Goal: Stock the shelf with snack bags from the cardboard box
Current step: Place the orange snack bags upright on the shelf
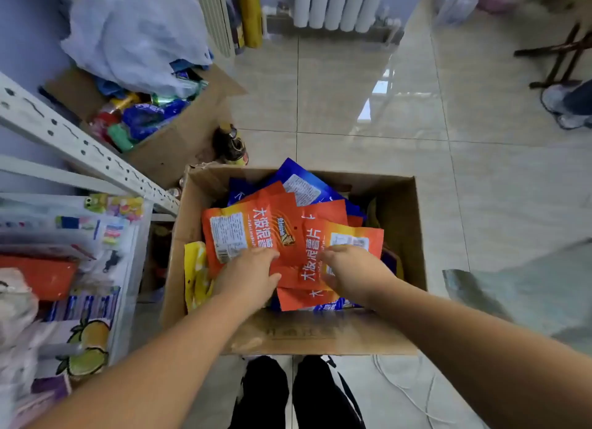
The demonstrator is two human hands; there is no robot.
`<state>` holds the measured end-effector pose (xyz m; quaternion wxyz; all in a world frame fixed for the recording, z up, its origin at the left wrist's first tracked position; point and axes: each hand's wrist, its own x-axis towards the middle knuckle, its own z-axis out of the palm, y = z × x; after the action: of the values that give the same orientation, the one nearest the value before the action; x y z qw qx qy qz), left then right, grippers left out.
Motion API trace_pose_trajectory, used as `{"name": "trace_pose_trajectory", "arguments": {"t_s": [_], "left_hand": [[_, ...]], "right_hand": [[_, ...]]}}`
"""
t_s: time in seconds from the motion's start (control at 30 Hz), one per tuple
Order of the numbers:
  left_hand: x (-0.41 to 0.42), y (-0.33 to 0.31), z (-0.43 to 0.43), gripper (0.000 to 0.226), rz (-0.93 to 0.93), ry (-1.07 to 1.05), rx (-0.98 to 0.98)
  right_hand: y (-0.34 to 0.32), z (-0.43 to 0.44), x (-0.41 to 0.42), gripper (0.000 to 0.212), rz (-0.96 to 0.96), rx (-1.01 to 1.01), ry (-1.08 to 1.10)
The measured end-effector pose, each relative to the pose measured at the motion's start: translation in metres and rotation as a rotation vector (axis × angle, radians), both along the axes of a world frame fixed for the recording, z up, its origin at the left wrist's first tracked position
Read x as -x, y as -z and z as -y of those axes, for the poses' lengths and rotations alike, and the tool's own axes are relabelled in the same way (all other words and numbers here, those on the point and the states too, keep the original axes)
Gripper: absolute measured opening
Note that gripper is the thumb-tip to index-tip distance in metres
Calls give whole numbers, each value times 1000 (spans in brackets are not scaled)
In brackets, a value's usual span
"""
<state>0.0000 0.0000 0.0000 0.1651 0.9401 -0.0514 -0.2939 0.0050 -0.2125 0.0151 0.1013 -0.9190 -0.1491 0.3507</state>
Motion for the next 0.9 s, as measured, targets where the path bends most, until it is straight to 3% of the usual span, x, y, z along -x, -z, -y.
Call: {"name": "trace_pose_trajectory", "arguments": {"t_s": [0.13, 0.33, 0.5, 0.73, 0.9], "left_hand": [[-5, 41, 9, 56, 64, 47, -25], [1, 89, 20, 72, 207, 31, -58], [4, 113, 30, 59, 268, 28, -34], [-2, 130, 38, 61, 412, 76, -70], [-2, 137, 43, 82, 342, 158, -151]], "right_hand": [[48, -4, 20, 61, -33, 32, -50], [94, 2, 35, 86, 156, 84, -157], [109, 4, 36, 95, 238, 62, -95], [111, 15, 29, 65, 343, 48, -81], [112, 22, 25, 55, 365, -23, -67]]}}
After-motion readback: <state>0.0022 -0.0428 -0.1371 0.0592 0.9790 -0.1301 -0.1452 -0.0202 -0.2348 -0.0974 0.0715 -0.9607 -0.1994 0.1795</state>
